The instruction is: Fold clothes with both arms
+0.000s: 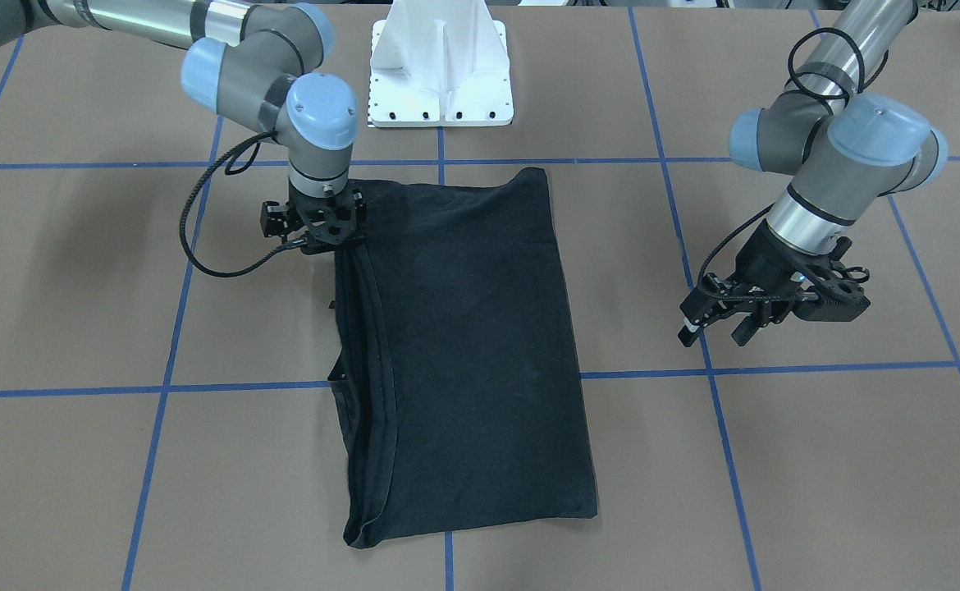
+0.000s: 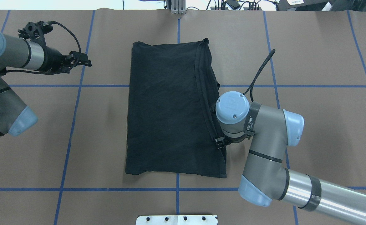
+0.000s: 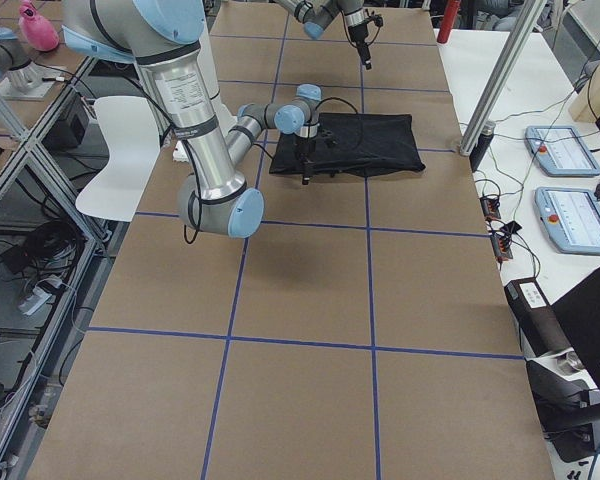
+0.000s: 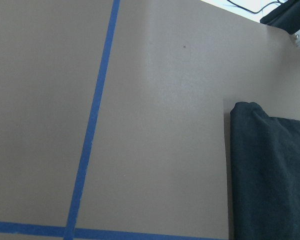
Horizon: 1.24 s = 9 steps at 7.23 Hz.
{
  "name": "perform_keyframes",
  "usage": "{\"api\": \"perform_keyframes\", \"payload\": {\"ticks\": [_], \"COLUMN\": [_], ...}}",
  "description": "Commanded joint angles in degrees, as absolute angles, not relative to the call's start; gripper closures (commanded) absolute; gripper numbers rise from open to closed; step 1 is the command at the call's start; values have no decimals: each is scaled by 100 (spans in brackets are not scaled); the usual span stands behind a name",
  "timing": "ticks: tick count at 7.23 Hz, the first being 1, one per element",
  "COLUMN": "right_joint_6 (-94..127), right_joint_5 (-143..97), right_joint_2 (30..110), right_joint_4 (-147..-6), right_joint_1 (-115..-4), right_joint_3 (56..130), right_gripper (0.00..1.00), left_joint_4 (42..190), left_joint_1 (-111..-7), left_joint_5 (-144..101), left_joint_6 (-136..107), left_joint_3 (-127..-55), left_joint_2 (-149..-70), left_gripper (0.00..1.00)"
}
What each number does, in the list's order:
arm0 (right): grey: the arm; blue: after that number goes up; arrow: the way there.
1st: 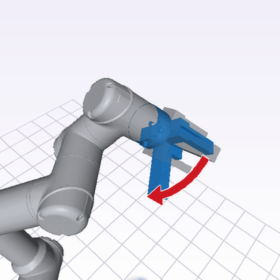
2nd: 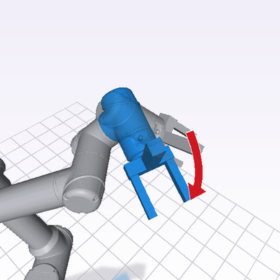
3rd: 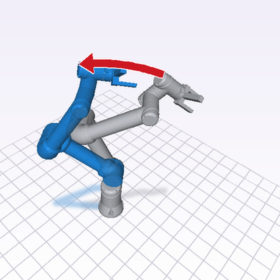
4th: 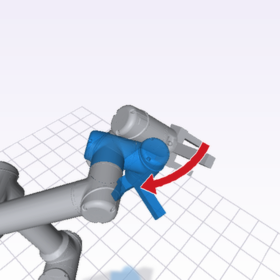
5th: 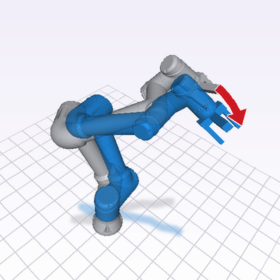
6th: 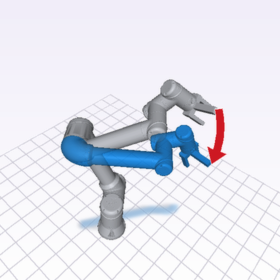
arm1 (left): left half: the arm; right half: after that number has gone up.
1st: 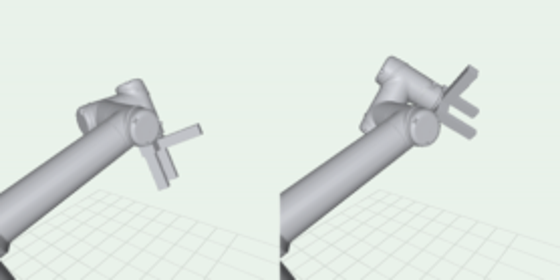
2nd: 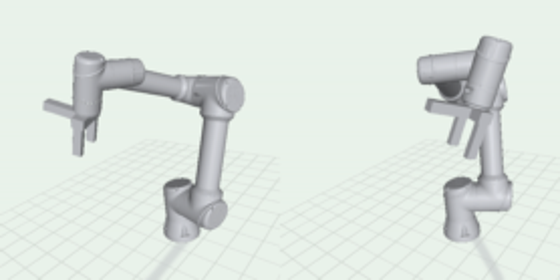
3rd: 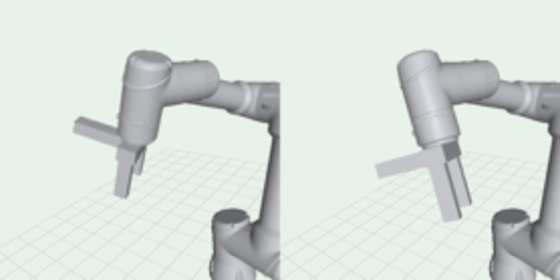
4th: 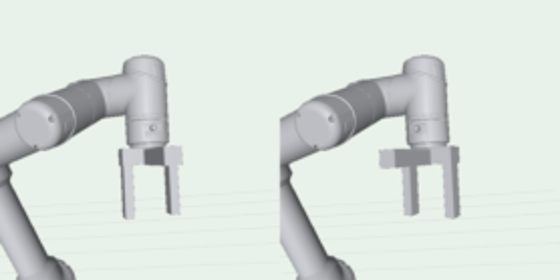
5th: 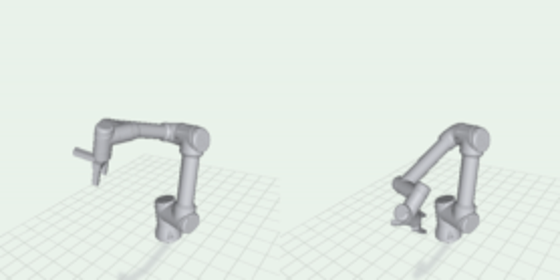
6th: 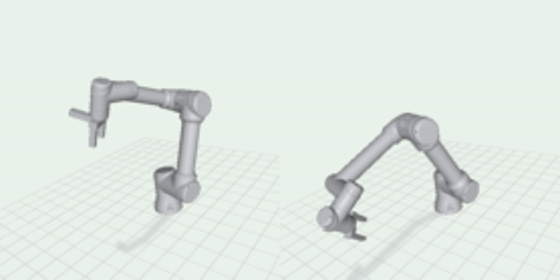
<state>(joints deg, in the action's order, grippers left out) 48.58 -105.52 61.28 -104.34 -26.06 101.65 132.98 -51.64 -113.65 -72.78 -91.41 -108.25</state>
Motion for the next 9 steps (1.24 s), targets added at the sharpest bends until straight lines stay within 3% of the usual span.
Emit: {"api": "perform_keyframes", "payload": {"ticks": [1,4,6,9], "right_joint_6": [4852,4852,4860,4860], "right_joint_5": [-10704,-10697,-10635,-10644], "right_joint_2": [6407,5970,5373,5282], "right_joint_4": [-10441,-10389,-10371,-10371], "right_joint_1": [-2697,-2716,-2689,-2611], "right_joint_3": [10502,10276,9627,9431], "right_gripper": [1,1,1,1], "left_joint_4": [13298,13298,13298,13298], "left_joint_1": [-5159,-5150,-5150,-5150], "left_joint_5": [-11364,-11373,-11373,-11373], "left_joint_6": [-7286,-7277,-7277,-7286], "left_joint_3": [-9132,-9070,-9070,-9070], "left_joint_2": [-10828,-10854,-10854,-10863], "left_gripper": [0,0,0,0]}}
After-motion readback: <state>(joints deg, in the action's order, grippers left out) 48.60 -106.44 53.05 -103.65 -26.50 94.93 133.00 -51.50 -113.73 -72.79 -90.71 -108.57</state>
